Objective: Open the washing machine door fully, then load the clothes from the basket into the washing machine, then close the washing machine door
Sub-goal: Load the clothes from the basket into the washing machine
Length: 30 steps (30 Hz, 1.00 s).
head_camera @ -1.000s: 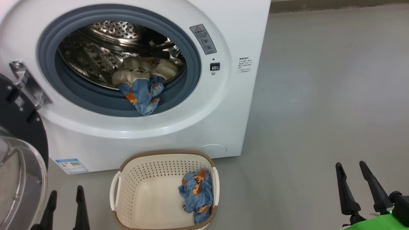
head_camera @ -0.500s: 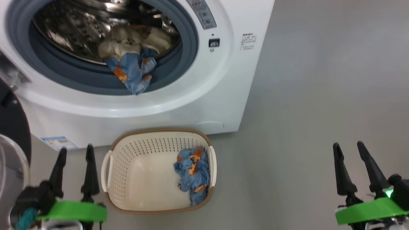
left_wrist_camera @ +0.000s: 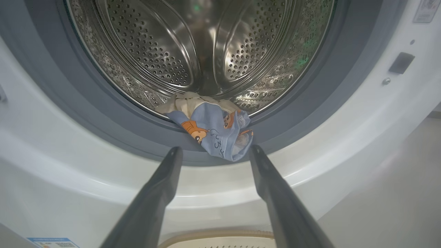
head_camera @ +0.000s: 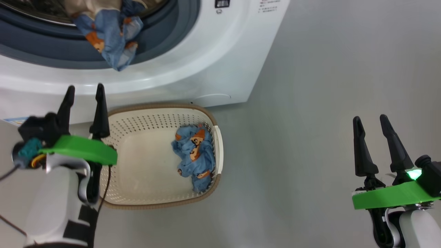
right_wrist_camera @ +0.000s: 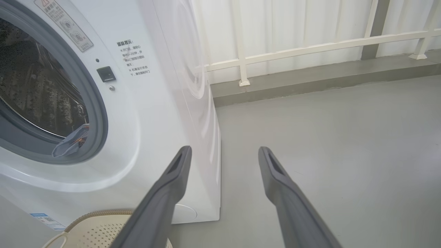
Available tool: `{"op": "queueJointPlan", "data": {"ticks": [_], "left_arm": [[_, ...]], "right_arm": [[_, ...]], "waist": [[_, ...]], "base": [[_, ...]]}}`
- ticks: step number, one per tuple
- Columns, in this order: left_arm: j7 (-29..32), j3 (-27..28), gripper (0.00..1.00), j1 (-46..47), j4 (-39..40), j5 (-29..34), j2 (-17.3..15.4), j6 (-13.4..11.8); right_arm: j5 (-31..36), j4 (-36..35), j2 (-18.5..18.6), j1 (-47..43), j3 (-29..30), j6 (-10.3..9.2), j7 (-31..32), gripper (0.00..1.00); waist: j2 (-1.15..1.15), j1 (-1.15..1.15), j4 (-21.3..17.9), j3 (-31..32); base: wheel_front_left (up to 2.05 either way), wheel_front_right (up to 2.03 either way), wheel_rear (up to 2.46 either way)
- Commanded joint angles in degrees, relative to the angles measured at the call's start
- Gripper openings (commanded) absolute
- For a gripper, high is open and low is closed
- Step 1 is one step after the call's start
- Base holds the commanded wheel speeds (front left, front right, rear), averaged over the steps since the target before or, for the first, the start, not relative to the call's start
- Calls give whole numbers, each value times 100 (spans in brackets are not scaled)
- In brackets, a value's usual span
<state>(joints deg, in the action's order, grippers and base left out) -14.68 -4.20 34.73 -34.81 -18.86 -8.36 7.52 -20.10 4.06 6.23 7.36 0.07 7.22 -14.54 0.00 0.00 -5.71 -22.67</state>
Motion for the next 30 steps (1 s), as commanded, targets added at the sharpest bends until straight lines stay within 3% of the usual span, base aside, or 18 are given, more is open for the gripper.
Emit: {"op": "queueJointPlan", "data": {"ticks": [1,12,27,28,29,30], "left_arm": [[-30,89,100,332,-123,-52,-258,-3],[-31,-62,100,1520,-1404,-182,-542,-3],[-31,-139,100,1991,-1947,-197,-658,-3],[-31,-131,82,2024,-1976,-188,-670,-3],[-31,-115,49,2057,-1993,-171,-682,-3],[-31,-100,29,2085,-2007,-153,-689,-3]], "right_arm": [[87,-149,26,126,-127,26,-46,100],[54,-153,-126,389,-130,26,-46,100],[40,-163,-246,496,-158,26,-46,100],[38,-166,-250,503,-155,26,-46,100],[38,-168,-254,508,-154,26,-46,100],[38,-170,-258,512,-154,26,-46,100]], "waist": [[0,0,-208,-302],[0,0,-494,-751],[0,0,-671,-846],[0,0,-678,-852],[0,0,-684,-856],[0,0,-692,-860]], "base": [[0,0,0],[0,0,0],[0,0,0],[0,0,0],[0,0,0],[0,0,0]]}}
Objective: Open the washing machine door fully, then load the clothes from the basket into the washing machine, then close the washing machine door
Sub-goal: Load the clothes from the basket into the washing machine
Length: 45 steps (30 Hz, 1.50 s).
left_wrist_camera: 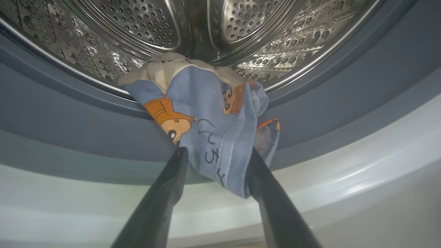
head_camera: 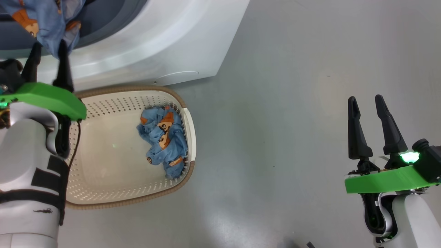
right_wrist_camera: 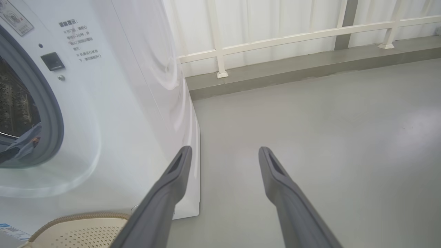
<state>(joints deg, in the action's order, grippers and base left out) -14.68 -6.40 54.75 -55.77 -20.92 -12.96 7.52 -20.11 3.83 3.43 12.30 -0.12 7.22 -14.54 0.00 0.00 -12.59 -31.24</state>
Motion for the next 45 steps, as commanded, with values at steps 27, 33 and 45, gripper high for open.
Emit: {"op": "queueJointPlan", "data": {"ticks": [27,33,45], "left_arm": [[-31,719,0,1665,515,599,-721,-404],[-31,623,0,1658,61,888,-802,-527],[-31,294,36,2080,-1327,1090,-783,-442]], "right_arm": [[-244,-121,-54,220,-452,26,-46,100],[-327,-141,-54,178,-545,26,-46,100],[-394,-141,-55,154,-577,26,-46,100]], "waist": [[0,0,-581,-399],[0,0,-736,-440],[0,0,-808,-400]], "base": [[0,0,0],[0,0,0],[0,0,0]]}}
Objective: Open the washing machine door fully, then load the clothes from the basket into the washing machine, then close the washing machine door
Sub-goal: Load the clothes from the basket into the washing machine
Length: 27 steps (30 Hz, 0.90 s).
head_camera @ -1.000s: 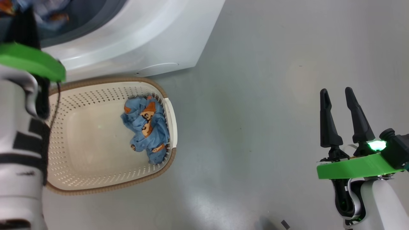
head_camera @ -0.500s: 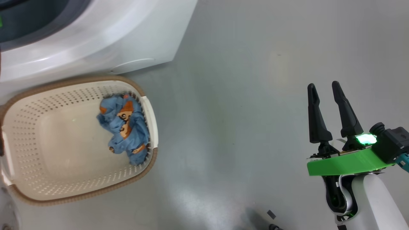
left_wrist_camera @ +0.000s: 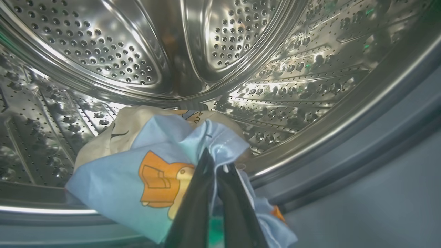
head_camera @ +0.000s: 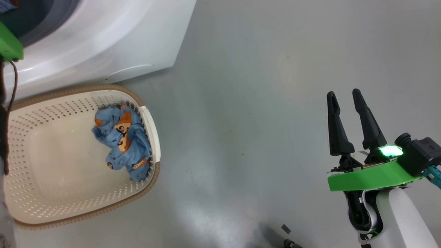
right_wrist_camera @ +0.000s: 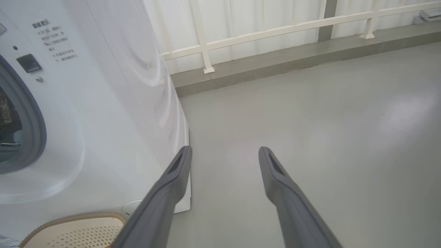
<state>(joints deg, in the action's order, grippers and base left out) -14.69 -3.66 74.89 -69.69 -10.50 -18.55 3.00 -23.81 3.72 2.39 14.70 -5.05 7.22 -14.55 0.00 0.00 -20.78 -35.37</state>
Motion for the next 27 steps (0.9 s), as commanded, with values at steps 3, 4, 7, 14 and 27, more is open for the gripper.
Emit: {"op": "queueJointPlan", "data": {"ticks": [3,4,7,14,27], "left_arm": [[-3,-2,96,134,-115,22,-237,41],[-4,-14,100,150,-149,19,-248,57],[-11,4,100,147,-211,-51,-237,106],[-28,215,100,-104,2,-397,-44,291],[-30,527,100,-1504,1147,-763,420,429]], "right_arm": [[-46,-118,49,-74,-86,26,-45,100],[-52,-116,49,-69,-87,26,-45,100],[-42,-112,49,-71,-79,26,-45,100],[70,-110,49,-120,61,26,-45,100],[368,-37,89,-291,194,26,-45,100]], "waist": [[0,0,40,54],[0,0,51,71],[0,0,105,154],[0,0,326,388],[0,0,767,1073]], "base": [[0,0,0],[0,0,0],[0,0,0],[0,0,0],[0,0,0]]}}
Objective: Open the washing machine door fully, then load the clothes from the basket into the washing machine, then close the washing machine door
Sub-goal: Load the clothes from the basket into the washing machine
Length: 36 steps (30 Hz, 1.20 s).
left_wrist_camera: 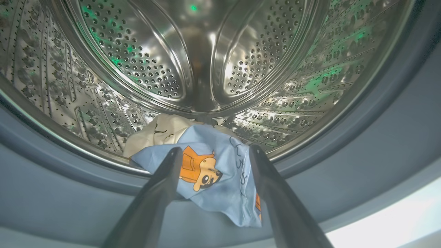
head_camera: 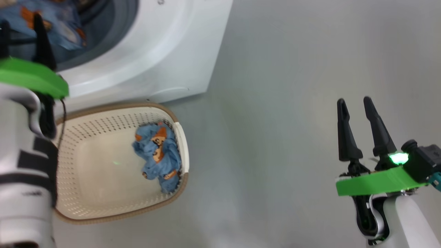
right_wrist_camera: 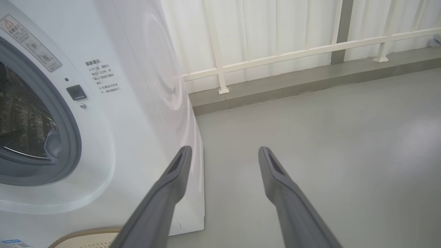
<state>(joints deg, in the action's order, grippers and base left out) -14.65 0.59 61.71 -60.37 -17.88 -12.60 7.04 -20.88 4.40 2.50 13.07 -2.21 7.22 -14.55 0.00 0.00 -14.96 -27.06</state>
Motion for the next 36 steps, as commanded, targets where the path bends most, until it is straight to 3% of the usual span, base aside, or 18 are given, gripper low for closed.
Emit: {"op": "queueJointPlan", "data": {"ticks": [1,18,36], "left_arm": [[-34,123,100,-333,305,-36,-138,30],[-34,344,100,-2370,1961,221,338,44],[-35,304,100,-4116,3439,365,574,45]], "right_arm": [[81,-94,102,-153,-82,26,-45,100],[95,-29,379,-706,96,26,-45,100],[111,-34,661,-1231,290,26,-45,100]], "waist": [[0,0,222,310],[0,0,773,1227],[0,0,1298,1791]], "base": [[0,0,0],[0,0,0],[0,0,0]]}}
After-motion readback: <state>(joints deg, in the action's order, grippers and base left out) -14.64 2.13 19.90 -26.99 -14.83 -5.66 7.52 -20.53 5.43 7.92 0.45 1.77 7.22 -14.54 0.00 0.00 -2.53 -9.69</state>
